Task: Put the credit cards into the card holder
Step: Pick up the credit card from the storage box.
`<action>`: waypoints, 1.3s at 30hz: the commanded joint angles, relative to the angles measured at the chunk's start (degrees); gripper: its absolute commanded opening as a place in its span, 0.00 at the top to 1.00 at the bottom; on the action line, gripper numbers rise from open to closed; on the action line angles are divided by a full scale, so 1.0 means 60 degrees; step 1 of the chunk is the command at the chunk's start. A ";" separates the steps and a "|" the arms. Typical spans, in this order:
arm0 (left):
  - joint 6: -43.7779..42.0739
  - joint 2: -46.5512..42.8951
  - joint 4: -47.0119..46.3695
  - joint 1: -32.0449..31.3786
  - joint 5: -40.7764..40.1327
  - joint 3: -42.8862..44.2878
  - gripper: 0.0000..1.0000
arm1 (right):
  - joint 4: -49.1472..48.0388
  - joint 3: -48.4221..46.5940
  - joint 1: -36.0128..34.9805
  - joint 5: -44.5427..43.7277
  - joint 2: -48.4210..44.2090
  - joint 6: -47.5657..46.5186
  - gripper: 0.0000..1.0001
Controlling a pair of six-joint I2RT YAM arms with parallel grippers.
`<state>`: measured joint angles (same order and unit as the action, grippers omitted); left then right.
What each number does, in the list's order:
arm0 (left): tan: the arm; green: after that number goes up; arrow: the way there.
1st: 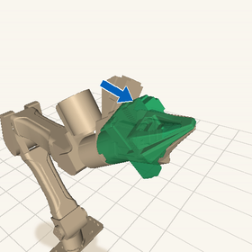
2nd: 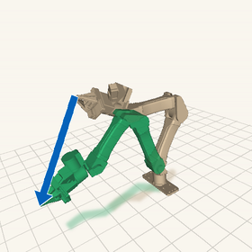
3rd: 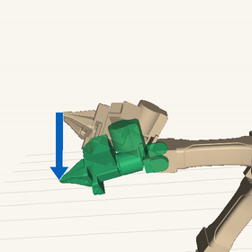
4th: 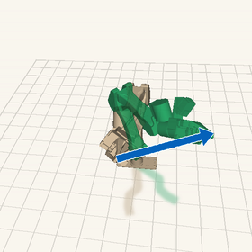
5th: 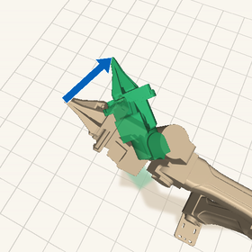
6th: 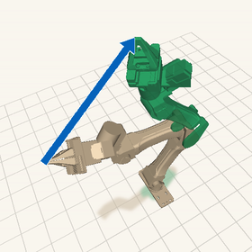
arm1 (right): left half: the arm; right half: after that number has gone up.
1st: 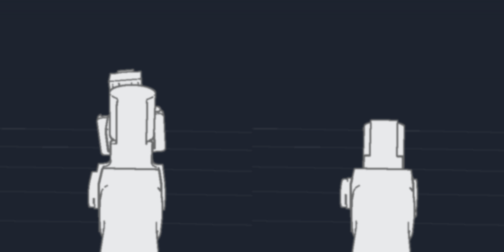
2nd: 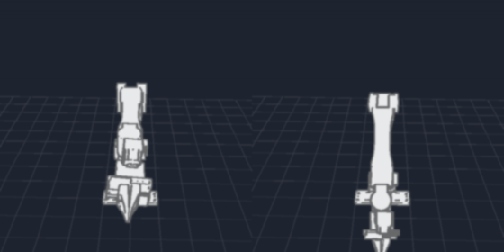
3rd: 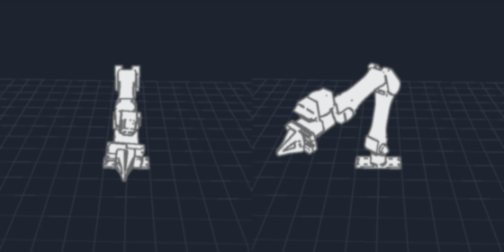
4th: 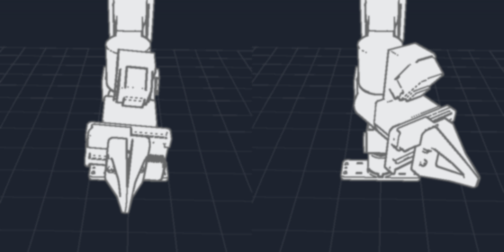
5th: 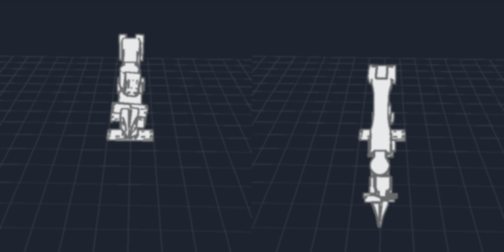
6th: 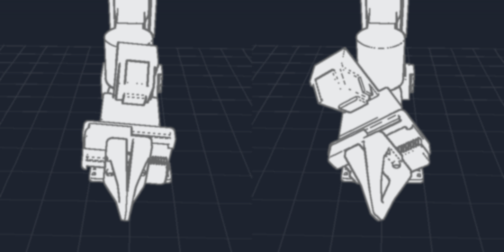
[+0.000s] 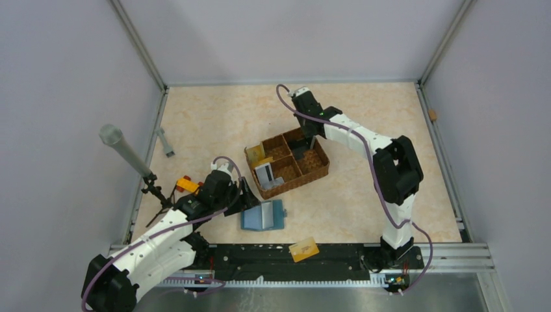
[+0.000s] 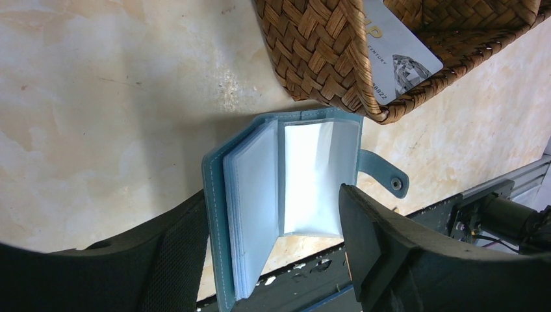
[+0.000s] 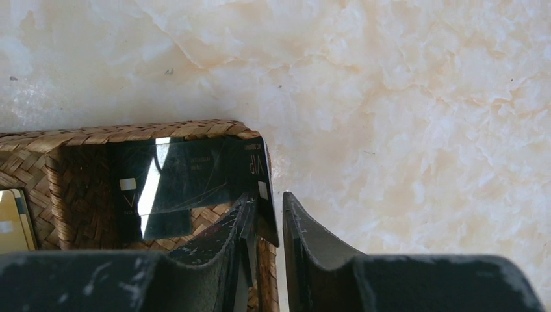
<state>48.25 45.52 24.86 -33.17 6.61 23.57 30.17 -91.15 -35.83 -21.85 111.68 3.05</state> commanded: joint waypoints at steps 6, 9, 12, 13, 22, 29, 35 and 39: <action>-0.0102 0.0060 -0.0099 -0.0028 0.0099 0.0363 0.27 | -0.0042 -0.0539 -0.0077 -0.0142 -0.0737 -0.0059 0.85; -0.0090 0.0066 -0.0101 -0.0038 0.0099 0.0349 0.27 | -0.0057 -0.0547 -0.0081 0.0057 -0.0822 -0.0014 0.93; -0.0102 0.0072 -0.0115 -0.0029 0.0085 0.0345 0.26 | -0.0035 -0.0566 -0.0077 0.0231 -0.0896 0.0031 0.99; -0.0098 0.0078 -0.0115 -0.0032 0.0096 0.0337 0.27 | -0.0032 -0.0569 -0.0085 0.0303 -0.0944 0.0057 1.00; -0.0062 0.0057 -0.0130 -0.0027 0.0128 0.0305 0.27 | -0.0025 -0.0584 -0.0077 0.1062 -0.1582 0.0248 1.00; 0.0011 -0.0005 -0.0194 -0.0037 0.0183 0.0236 0.27 | -0.0002 -0.0421 -0.0077 0.1669 -0.2145 0.0421 1.00; 0.0059 -0.0044 -0.0278 -0.0027 0.0268 0.0180 0.26 | 0.0001 -0.0249 -0.0077 0.1520 -0.2277 0.0424 1.00; 0.0072 -0.0070 -0.0300 -0.0029 0.0248 0.0113 0.26 | 0.0111 -0.0226 -0.0077 0.1618 -0.2310 0.0460 1.00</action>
<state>48.29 45.89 24.84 -33.15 7.86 23.59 30.94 -91.94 -36.23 -12.58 100.60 5.15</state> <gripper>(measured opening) 0.735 0.012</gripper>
